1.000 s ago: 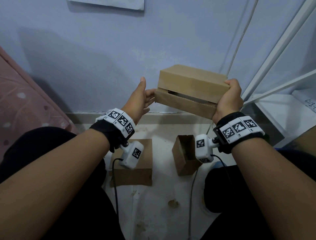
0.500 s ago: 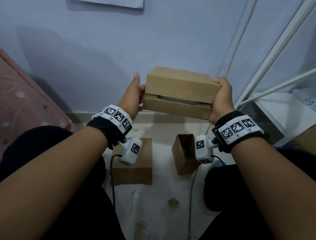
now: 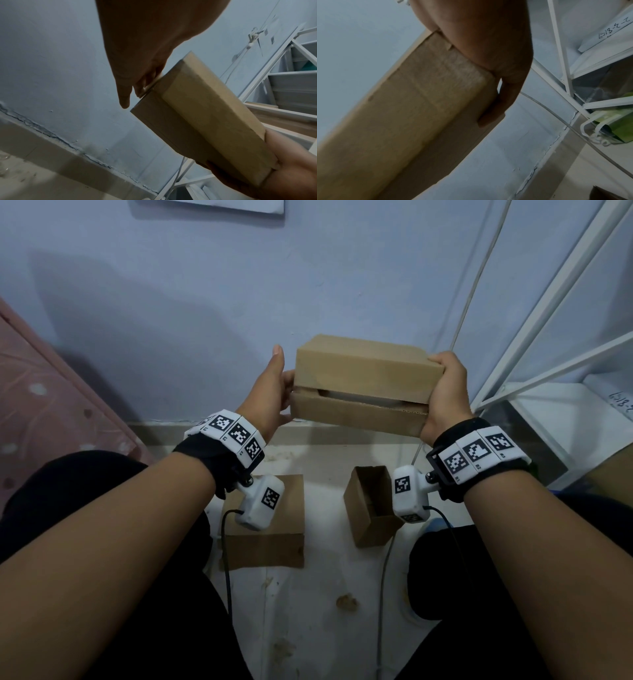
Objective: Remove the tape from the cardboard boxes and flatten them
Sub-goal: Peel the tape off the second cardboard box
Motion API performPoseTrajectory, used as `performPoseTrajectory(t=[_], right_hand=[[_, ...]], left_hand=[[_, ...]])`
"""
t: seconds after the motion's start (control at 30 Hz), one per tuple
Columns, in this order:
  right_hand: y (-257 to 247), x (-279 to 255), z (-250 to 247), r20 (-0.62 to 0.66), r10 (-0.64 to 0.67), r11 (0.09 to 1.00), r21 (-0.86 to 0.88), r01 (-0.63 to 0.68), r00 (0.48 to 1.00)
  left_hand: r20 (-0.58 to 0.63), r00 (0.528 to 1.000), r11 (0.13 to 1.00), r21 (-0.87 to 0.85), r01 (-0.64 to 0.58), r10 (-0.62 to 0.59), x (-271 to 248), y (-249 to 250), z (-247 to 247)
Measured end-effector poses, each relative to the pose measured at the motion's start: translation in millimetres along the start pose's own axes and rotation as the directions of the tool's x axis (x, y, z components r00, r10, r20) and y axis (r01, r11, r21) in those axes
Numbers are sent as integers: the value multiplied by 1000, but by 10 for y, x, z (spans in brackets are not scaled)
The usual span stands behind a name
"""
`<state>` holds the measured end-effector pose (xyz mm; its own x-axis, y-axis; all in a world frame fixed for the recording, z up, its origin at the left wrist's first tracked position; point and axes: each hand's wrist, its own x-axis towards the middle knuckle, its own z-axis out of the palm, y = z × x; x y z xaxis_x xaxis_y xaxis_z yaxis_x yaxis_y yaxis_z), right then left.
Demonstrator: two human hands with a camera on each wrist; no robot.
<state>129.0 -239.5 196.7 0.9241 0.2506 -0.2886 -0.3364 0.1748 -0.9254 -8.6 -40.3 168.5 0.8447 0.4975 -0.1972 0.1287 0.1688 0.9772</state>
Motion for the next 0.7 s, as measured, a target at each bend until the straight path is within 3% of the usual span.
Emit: performPoseTrajectory(t=[0.1, 0.3, 0.53, 0.7], right_hand=[[17, 3, -2, 36, 6, 999, -32, -4, 999], [31, 103, -35, -220, -71, 993, 75, 90, 973], [38, 104, -24, 11, 15, 1000, -19, -15, 1000], [73, 150, -39, -130, -34, 999, 36, 39, 991]], left_hand=[[5, 1000, 1000, -5, -5, 5, -7, 16, -18], [18, 999, 999, 9, 40, -41, -26, -1, 39], [7, 1000, 1000, 12, 17, -17, -8, -17, -17], [-16, 999, 999, 16, 46, -46, -9, -30, 16]])
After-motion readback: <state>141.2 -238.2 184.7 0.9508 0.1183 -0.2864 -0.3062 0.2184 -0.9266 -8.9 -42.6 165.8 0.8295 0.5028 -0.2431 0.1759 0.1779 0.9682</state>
